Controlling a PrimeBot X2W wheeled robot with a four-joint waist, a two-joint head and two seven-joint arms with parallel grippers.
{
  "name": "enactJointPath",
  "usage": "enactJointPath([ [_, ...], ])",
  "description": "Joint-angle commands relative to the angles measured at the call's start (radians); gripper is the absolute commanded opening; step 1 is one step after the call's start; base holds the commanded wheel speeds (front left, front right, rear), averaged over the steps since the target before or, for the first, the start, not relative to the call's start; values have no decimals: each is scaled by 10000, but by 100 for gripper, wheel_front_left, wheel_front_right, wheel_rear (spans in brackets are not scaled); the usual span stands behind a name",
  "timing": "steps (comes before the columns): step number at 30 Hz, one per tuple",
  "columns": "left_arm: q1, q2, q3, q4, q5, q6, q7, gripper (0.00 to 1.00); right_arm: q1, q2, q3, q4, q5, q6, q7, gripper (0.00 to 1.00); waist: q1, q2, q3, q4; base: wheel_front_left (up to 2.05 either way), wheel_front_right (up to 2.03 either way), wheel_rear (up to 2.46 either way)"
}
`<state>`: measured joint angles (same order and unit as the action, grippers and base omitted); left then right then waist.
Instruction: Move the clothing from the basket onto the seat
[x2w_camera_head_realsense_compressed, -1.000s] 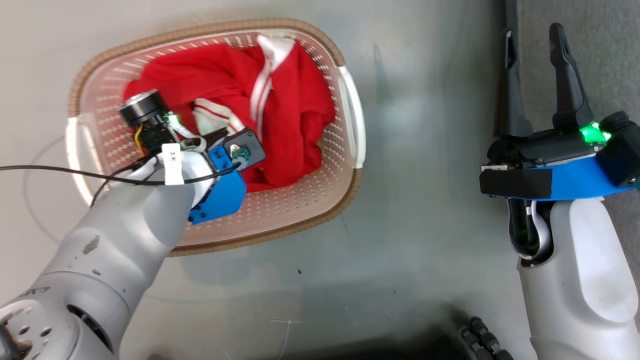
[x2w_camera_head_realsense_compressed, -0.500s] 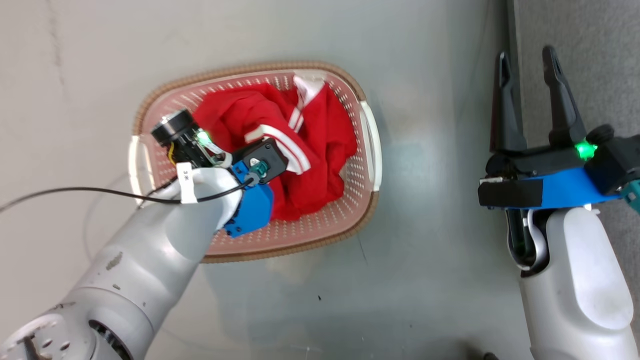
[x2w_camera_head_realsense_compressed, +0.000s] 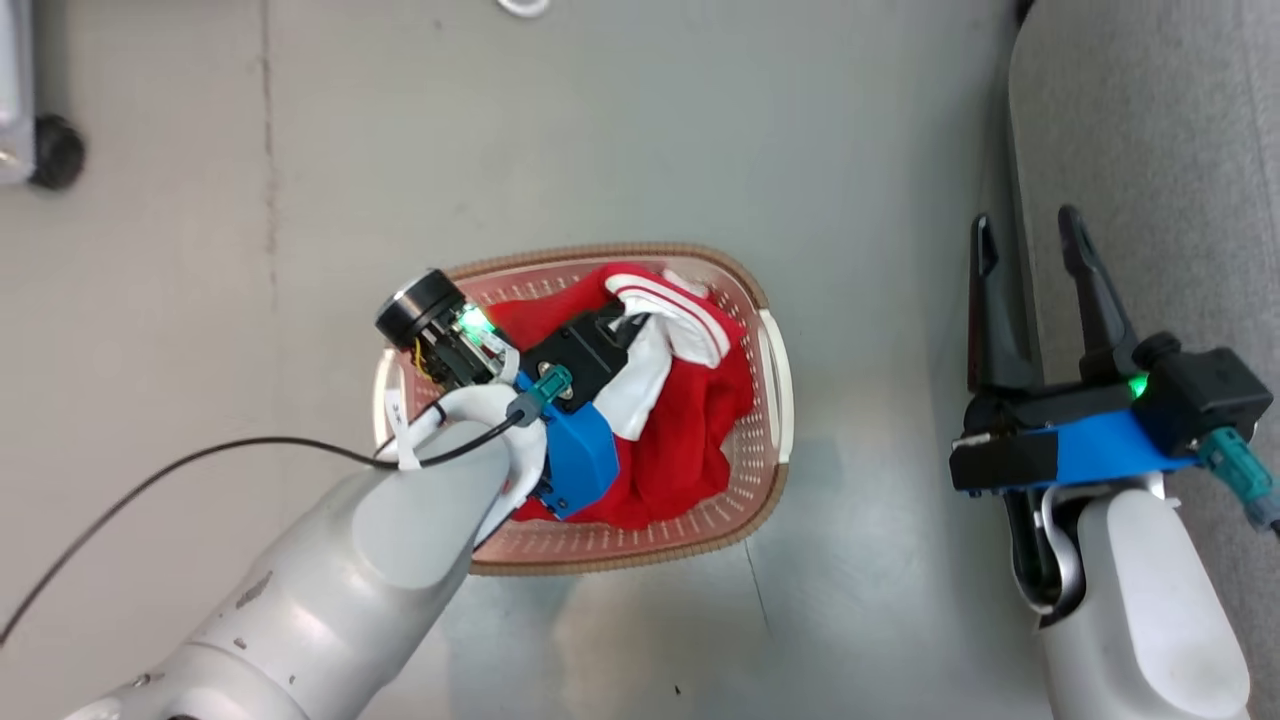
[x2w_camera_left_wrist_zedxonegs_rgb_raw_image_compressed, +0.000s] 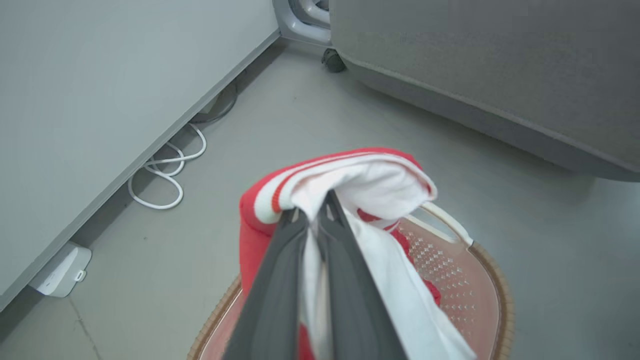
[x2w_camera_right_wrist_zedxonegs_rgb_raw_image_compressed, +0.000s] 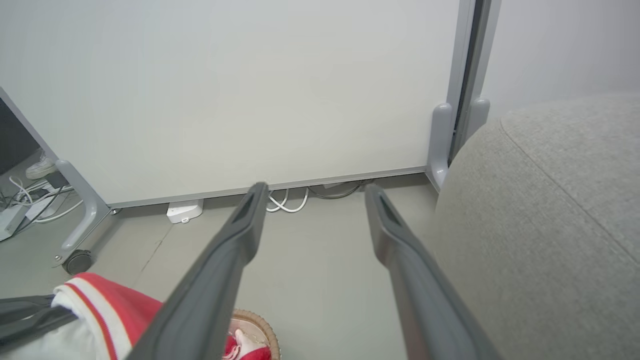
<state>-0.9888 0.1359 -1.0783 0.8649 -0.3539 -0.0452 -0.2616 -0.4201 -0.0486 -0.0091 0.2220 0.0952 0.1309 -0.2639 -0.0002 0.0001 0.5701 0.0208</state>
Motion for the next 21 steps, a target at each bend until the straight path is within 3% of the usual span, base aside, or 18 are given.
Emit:
enactJointPath([
  [1, 285, 101, 147, -299, -76, 129, -48, 0, 232, -32, -26, 79, -51, -3, -10, 100, 2, -1, -630, 262, 0, 0, 0],
  [21, 1713, 533, 1213, -3153, -585, 899, -34, 0, 1922, -29, -119, 582, 155, -5, -9, 100, 2, -1, -3466, 794, 0, 0, 0],
])
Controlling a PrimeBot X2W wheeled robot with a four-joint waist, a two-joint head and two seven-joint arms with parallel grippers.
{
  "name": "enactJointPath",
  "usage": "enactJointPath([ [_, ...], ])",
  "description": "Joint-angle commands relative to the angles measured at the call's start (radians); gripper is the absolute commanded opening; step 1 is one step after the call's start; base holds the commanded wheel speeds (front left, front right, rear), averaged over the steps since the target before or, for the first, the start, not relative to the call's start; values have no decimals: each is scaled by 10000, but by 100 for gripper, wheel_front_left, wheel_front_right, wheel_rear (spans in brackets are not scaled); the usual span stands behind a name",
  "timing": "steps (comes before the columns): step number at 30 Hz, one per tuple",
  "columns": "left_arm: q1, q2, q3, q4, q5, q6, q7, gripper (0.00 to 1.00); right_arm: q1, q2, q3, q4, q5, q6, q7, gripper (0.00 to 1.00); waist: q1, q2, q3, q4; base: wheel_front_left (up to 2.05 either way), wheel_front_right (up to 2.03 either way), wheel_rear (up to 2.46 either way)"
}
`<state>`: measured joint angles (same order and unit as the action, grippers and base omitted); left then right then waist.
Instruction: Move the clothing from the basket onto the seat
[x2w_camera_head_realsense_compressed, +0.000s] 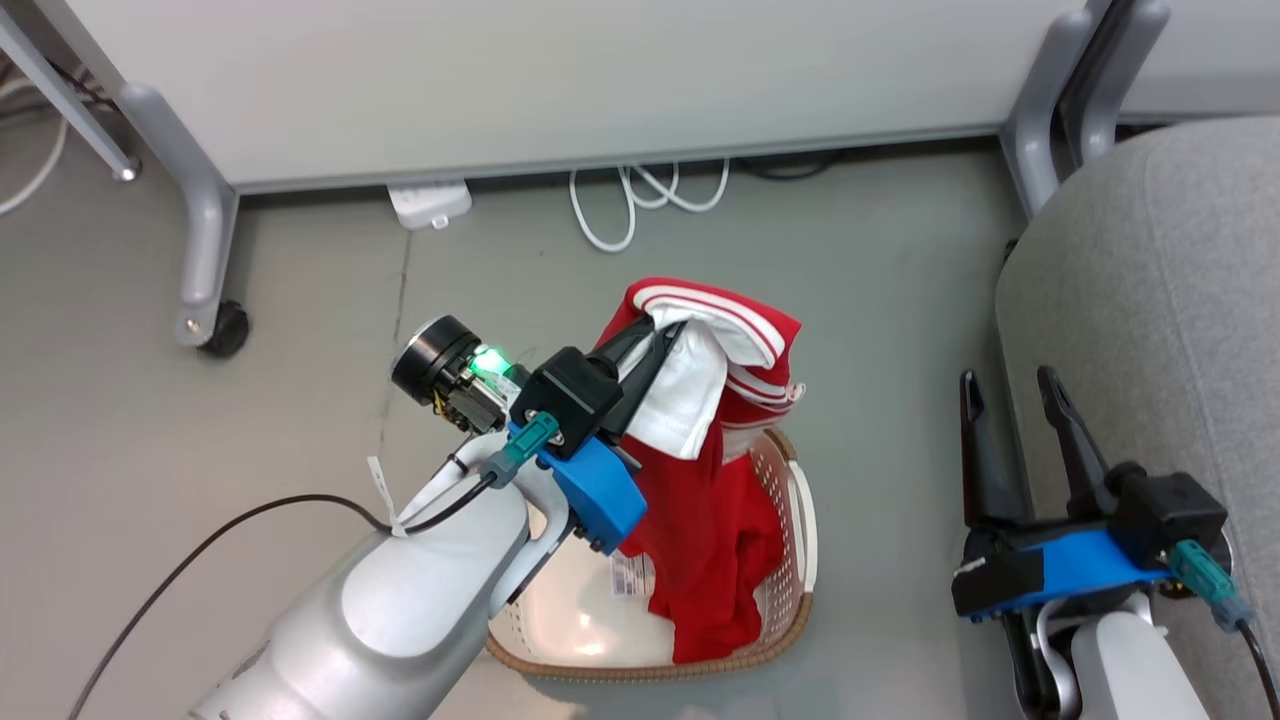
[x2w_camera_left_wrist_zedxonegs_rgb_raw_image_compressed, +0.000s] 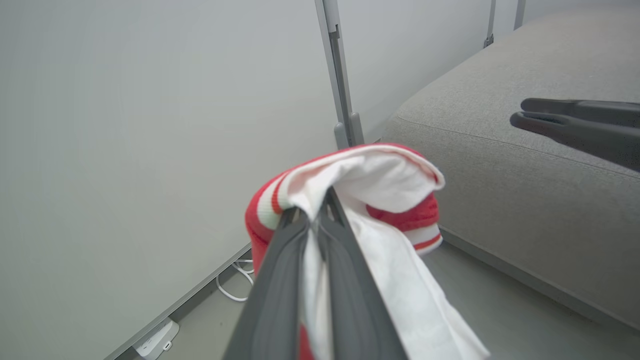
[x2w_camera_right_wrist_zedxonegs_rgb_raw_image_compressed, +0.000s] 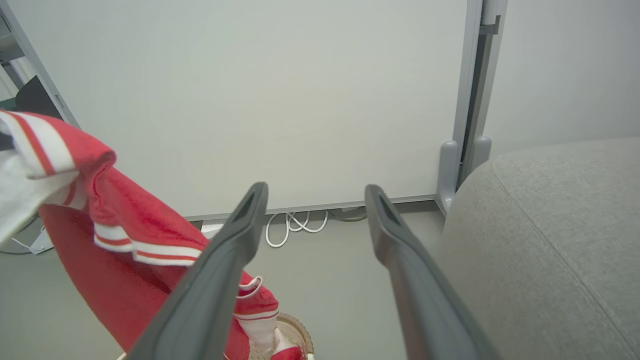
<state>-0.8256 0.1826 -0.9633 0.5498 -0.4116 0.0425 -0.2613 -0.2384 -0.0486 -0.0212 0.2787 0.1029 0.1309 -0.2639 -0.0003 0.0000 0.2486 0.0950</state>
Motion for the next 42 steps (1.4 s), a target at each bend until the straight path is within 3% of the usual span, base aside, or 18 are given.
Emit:
enactJointPath([
  [1, 98, 59, 121, -121, -61, 92, -28, 0, 208, -31, -13, 24, 79, -3, -10, 100, 3, 0, -383, 65, 0, 0, 0],
  [21, 284, 349, 245, -2082, -470, 630, 825, 0, 1297, -29, 314, 138, 238, -3, -10, 100, 3, 0, -2034, 146, 0, 0, 0],
  [42, 401, 703, 113, -2917, -571, 896, 1178, 0, 916, -28, 1427, 207, -267, -3, -10, 100, 3, 0, -2078, 269, 0, 0, 0],
])
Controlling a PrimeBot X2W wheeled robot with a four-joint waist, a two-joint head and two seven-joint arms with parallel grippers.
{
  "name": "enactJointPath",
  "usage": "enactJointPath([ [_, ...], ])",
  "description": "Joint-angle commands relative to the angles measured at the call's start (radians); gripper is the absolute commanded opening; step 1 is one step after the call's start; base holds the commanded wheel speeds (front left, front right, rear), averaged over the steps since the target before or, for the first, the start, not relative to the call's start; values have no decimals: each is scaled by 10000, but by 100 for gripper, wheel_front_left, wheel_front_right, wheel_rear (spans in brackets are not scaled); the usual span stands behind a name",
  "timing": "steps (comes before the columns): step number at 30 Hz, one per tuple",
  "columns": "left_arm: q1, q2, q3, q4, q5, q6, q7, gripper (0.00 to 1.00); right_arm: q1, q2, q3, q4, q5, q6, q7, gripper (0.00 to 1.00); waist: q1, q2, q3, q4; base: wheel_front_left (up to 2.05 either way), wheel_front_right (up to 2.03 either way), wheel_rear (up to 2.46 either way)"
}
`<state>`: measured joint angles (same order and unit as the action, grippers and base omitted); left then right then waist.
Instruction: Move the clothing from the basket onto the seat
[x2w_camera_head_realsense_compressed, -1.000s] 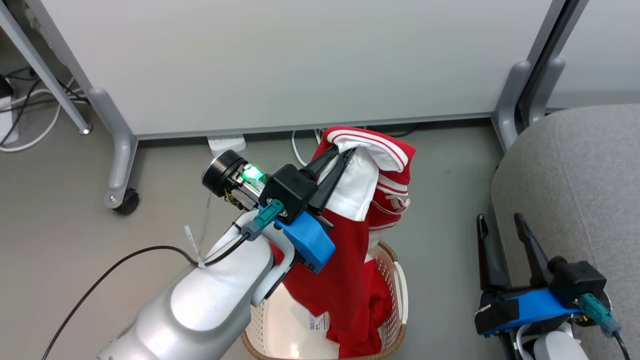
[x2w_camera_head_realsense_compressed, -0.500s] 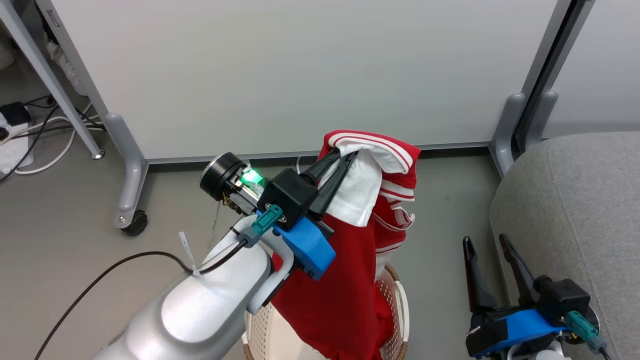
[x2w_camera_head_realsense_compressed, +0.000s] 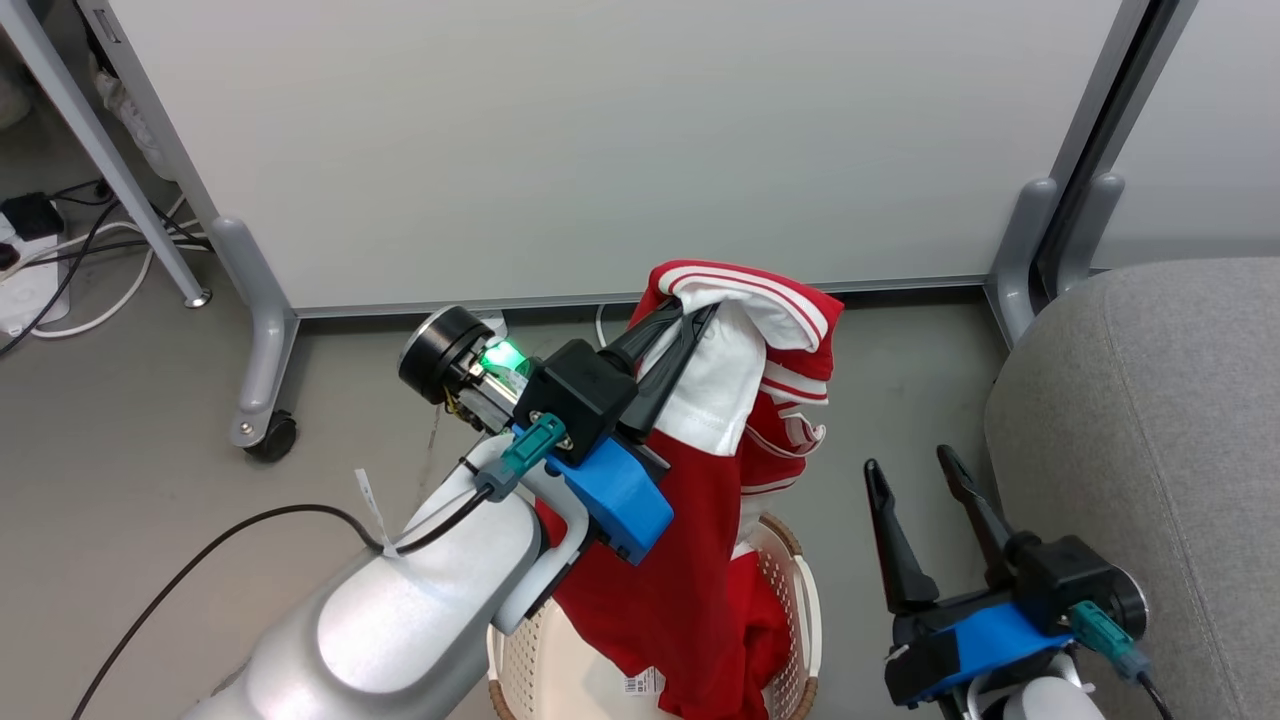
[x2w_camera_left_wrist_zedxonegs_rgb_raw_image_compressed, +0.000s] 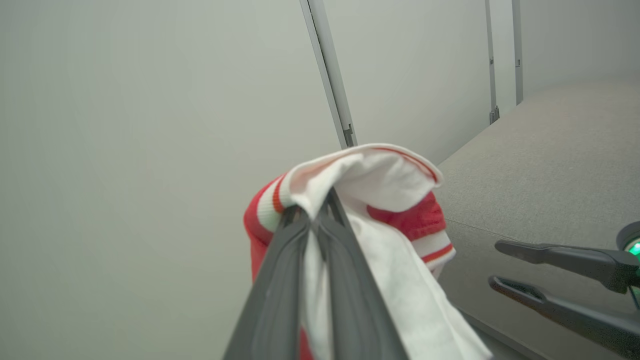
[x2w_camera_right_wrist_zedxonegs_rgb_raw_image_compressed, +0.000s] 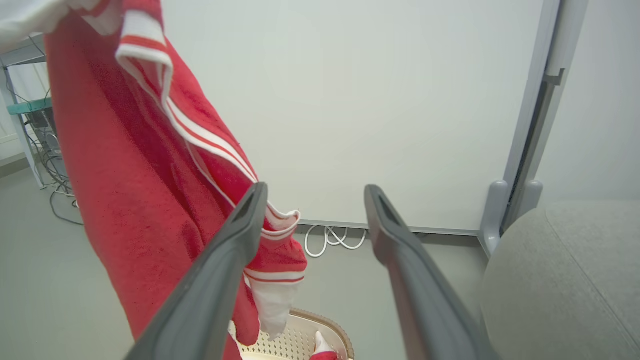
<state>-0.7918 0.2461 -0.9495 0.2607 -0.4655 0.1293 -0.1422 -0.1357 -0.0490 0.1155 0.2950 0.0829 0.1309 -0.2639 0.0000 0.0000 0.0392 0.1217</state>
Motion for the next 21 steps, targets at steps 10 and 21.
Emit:
enactJointPath([
  [10, -149, 14, -59, 30, -67, 31, -69, 0, -1306, -261, 1784, 295, -128, -5, -10, 100, 0, 0, 241, 27, 0, 0, 0],
  [21, -288, -129, -129, 99, -85, 8, -184, 0, -2815, -303, 2373, 662, 28, -5, -10, 100, 0, 0, 442, 135, 0, 0, 0],
])
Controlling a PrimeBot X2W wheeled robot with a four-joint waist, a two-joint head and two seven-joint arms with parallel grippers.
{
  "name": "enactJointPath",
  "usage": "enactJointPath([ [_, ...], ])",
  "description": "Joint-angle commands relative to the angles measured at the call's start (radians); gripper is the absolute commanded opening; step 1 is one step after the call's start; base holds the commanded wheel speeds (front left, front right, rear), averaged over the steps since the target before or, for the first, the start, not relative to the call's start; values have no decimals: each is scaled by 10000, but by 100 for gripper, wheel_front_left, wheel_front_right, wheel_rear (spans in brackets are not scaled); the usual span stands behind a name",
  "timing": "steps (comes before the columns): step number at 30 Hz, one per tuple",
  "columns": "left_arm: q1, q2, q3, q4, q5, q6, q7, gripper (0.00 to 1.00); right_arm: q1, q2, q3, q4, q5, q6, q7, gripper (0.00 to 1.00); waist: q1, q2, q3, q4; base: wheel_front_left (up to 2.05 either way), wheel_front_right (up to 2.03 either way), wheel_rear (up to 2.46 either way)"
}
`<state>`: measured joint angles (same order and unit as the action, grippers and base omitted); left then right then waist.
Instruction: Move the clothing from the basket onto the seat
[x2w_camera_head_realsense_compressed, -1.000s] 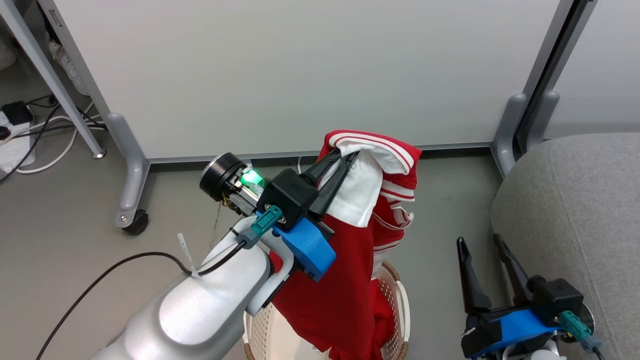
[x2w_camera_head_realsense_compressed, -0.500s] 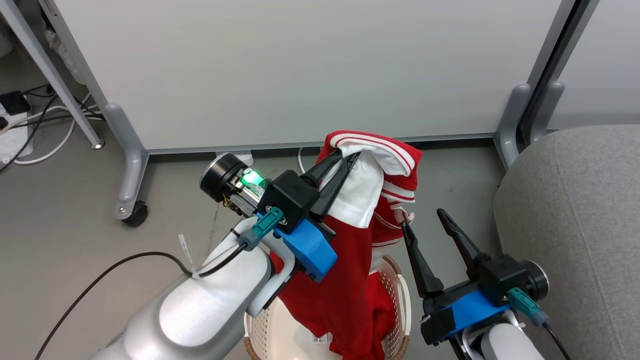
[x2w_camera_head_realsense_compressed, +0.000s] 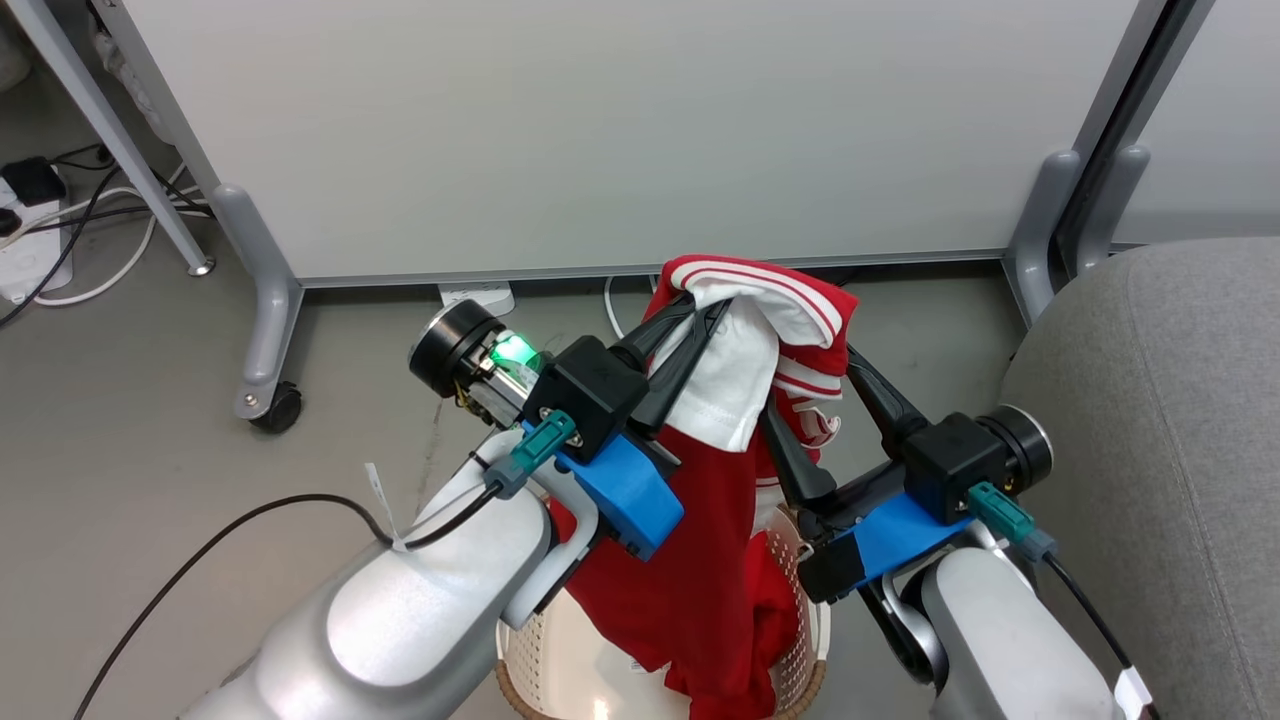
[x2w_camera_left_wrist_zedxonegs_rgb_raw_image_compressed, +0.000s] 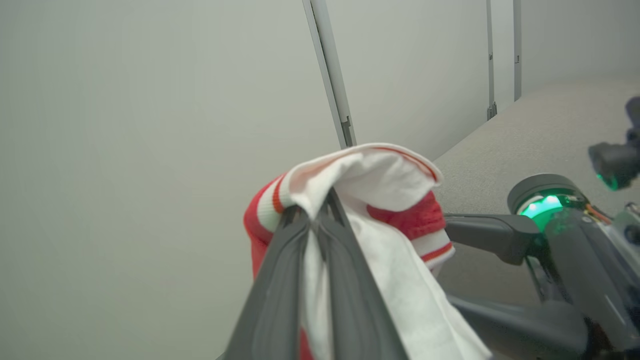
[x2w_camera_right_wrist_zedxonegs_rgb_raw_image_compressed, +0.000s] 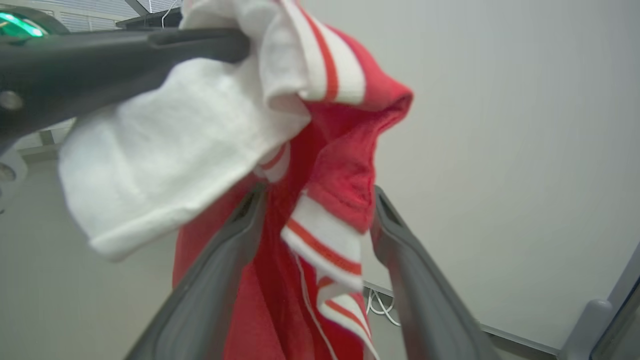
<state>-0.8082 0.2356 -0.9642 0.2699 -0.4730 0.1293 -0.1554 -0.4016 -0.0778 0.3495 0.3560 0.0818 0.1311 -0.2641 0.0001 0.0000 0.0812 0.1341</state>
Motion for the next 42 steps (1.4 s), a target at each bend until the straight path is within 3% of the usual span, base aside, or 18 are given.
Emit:
enactJointPath([
  [1, -132, -31, 17, 10, -15, 8, -67, 0, -277, -4, 44, 80, 40, -7, -6, 100, -1, 0, 47, 20, 0, 0, 0],
  [3, -145, -43, 9, 12, -27, 7, -82, 0, -457, 13, 42, 146, 45, -7, -8, 100, -1, 0, 99, 35, 0, 0, 0],
  [4, -152, -50, 6, 24, -30, 5, -91, 0, -546, 14, 42, 211, 51, -7, -6, 91, -1, 0, 120, 43, 0, 0, 0],
  [5, -153, -56, 1, 32, -40, 6, -112, 0, -598, 7, 54, 288, 40, -7, -8, 23, -1, 0, 139, 49, 0, 0, 0],
  [6, -165, -60, -1, 36, -44, 9, -120, 0, -644, 2, 74, 360, 34, -7, -6, 0, -1, 0, 154, 51, 0, 0, 0],
  [36, -205, 15, -191, 178, -174, 114, -215, 0, -712, 54, 70, 688, 162, -7, -8, 0, -1, 0, 106, 6, 0, 0, 0],
  [38, -185, 20, -174, 185, -192, 152, -223, 100, -698, 58, 54, 694, 189, -7, -8, 0, -1, 0, 80, 6, 0, 0, 0],
  [42, -76, 32, -150, 217, -290, 167, -223, 100, -637, 94, -70, 669, 271, -7, -8, 0, -1, 0, 51, -12, 0, 0, 0],
])
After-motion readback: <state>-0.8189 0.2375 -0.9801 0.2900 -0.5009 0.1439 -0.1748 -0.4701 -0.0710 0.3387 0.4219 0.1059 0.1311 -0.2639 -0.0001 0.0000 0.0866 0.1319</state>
